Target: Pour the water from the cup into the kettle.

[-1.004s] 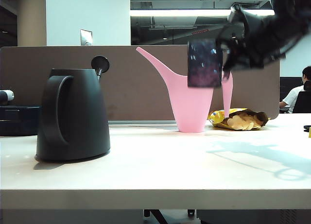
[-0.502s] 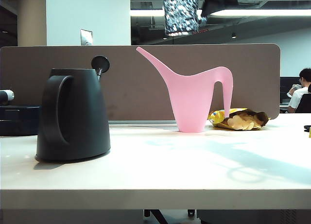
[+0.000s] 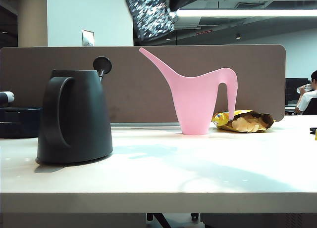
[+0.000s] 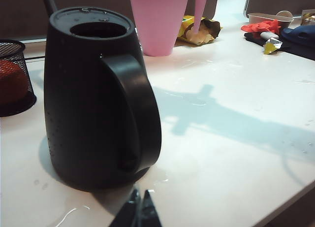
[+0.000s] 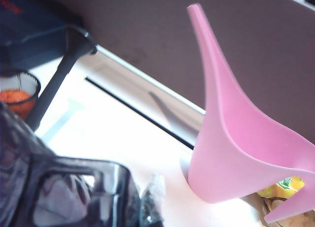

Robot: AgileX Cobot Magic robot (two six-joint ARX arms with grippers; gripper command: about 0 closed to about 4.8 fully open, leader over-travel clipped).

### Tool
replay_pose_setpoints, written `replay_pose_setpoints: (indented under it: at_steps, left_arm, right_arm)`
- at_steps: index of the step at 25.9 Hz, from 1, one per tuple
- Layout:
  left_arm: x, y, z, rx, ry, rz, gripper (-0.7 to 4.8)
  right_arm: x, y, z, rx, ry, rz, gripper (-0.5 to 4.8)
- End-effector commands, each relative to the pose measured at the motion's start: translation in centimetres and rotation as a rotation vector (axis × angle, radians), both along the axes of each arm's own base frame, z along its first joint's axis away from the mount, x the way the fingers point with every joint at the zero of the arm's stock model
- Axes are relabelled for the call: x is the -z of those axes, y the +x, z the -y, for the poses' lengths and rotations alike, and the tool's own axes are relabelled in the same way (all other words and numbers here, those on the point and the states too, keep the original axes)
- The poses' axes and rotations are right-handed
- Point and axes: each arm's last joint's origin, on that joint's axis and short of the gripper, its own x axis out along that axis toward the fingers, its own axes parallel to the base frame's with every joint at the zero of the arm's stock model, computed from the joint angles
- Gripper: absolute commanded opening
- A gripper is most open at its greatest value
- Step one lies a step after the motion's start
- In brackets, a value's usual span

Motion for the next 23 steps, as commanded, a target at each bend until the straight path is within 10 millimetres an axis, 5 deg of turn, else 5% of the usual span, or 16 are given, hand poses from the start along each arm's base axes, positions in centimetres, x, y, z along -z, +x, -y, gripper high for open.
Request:
replay_pose_setpoints:
  at_steps: [1, 9, 17, 23]
  left_arm:
    - [-0.2, 0.0, 0.0, -0.005, -0.002, 0.012, -0.05]
    - [0.1, 0.1, -0.2, -0.075, 0.006, -0.017, -0.05]
    - [0.2, 0.1, -0.2, -0.074, 0.013, -0.024, -0.05]
    - [0.2, 0.1, -0.2, -0.074, 0.013, -0.029, -0.05]
  right_arm:
    - [-0.5, 0.9, -1.6, 0.023, -0.066, 0.024, -0.06]
    - [-0.8, 2.1, -5.4, -0.011, -0.255, 0.082, -0.06]
    - [1.0, 1.2, -8.9, -0.077, -0.435, 0.158, -0.06]
    - [1.2, 0.8, -9.9, -0.087, -0.524, 0.216, -0.06]
